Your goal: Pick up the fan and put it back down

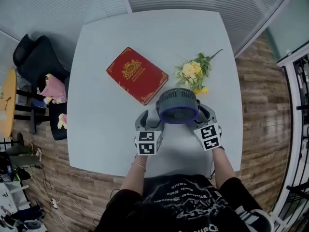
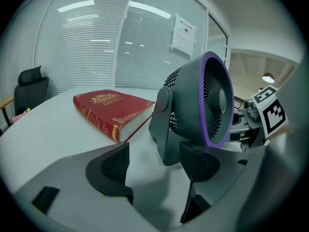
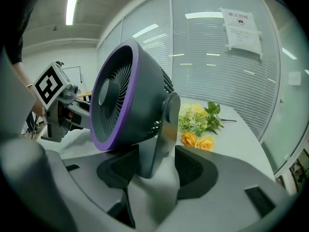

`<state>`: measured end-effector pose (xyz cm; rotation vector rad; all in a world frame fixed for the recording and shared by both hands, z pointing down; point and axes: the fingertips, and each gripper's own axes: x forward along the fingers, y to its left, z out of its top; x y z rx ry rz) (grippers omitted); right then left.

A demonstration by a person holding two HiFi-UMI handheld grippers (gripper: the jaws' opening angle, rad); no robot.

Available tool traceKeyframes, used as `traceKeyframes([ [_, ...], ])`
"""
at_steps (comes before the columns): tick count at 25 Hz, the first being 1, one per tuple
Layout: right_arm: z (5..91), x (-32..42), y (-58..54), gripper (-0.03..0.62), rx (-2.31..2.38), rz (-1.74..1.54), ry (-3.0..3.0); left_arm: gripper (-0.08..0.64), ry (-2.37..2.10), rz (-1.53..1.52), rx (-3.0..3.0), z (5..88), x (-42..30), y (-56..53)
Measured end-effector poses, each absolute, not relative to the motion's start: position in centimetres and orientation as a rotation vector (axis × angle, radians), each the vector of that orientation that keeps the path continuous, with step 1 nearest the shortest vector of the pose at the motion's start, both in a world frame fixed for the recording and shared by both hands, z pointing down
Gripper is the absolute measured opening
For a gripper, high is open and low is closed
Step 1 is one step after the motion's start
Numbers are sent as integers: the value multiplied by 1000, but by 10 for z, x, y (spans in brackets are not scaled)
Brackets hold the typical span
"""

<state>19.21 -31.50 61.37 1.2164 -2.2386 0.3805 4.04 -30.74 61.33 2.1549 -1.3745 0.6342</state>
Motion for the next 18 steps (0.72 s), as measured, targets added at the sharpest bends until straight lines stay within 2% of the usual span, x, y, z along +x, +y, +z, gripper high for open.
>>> traceKeyframes([
  [9, 622, 195, -329, 236, 1233, 458, -2268, 269, -1333, 571, 2134, 624, 53, -322],
  [15, 629, 188, -335, 233, 1248, 456, -2254, 245, -1344, 563, 2124, 625, 51, -330],
  [18, 629, 194, -338, 179, 1266, 462, -2245, 231, -1366, 580, 2126, 627, 50, -334],
])
